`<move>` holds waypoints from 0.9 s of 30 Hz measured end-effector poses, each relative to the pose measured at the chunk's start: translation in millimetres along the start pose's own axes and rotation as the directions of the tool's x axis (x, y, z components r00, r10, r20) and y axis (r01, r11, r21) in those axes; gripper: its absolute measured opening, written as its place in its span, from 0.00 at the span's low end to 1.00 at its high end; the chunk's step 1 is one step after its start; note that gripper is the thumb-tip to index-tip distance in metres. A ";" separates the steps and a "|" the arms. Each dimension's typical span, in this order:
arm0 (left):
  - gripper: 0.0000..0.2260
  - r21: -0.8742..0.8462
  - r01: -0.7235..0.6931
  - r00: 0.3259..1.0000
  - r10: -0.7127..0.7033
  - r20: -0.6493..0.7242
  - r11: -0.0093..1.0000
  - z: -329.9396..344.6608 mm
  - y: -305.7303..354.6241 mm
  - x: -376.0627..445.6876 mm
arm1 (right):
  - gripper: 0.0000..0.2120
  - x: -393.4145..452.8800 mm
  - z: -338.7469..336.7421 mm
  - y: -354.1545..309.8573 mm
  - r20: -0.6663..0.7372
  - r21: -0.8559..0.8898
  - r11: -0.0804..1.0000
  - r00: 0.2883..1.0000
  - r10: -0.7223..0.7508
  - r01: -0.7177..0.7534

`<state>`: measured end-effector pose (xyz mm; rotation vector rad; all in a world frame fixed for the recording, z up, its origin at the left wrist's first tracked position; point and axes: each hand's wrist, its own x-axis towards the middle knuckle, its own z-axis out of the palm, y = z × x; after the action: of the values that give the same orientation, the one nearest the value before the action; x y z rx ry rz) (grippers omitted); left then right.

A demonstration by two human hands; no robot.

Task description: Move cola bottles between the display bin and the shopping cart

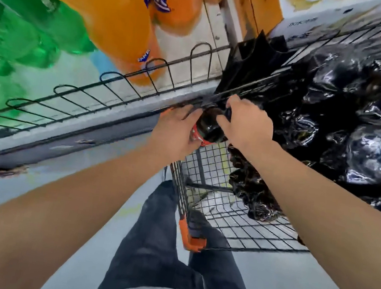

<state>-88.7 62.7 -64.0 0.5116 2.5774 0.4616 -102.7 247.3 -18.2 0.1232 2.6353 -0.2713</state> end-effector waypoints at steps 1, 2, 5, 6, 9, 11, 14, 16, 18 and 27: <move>0.34 0.000 0.007 1.000 -0.007 -0.005 1.000 0.6 -1.9 4.1 | 0.20 4.6 3.3 -0.3 -0.010 0.007 1.000 1.000 0.007 -0.007; 0.34 0.008 0.009 1.000 -0.009 -0.020 1.000 2.0 -2.8 5.8 | 0.20 6.3 6.5 0.6 -0.020 0.019 1.000 1.000 0.012 -0.011; 0.37 0.070 -0.034 0.999 0.036 -0.028 0.997 5.8 -9.6 15.4 | 0.19 11.1 14.1 0.6 -0.040 0.149 0.988 0.998 0.039 -0.033; 0.39 0.089 -0.055 0.998 0.057 -0.019 0.995 6.0 -10.0 16.2 | 0.18 9.8 15.7 -0.7 -0.046 0.202 0.979 0.998 0.037 -0.027; 0.42 0.058 -0.096 0.995 0.096 -0.003 0.994 0.8 -6.1 15.7 | 0.15 -1.2 18.6 -8.5 -0.064 0.321 0.947 0.998 0.025 -0.004; 0.43 -0.066 -0.131 0.991 0.132 0.005 0.989 -3.5 -5.4 13.4 | 0.13 -13.7 16.7 -13.3 -0.100 0.378 0.926 0.995 0.022 0.017; 0.46 -0.252 -0.166 0.984 0.175 0.017 0.954 -15.1 -4.3 6.2 | 0.13 -34.7 -2.9 -14.9 -0.202 0.423 0.905 0.978 0.053 0.038; 0.51 -0.361 -0.151 0.980 0.187 0.065 0.920 -23.5 1.2 0.3 | 0.13 -50.4 -24.2 -12.4 -0.272 0.445 0.892 0.961 0.055 0.075; 0.56 -0.484 -0.152 0.979 0.199 0.045 0.862 -33.6 12.8 -5.2 | 0.12 -67.3 -46.9 -10.7 -0.331 0.455 0.884 0.942 0.058 0.106; 0.49 -0.635 -0.221 0.969 0.092 -0.230 0.740 -56.6 83.3 -38.7 | 0.10 -129.1 -100.3 -7.1 -0.615 0.566 0.770 0.773 0.155 0.296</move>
<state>-62.9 106.0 31.4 0.4358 2.3103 1.4732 -36.2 256.8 131.0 0.3977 3.0742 -1.3943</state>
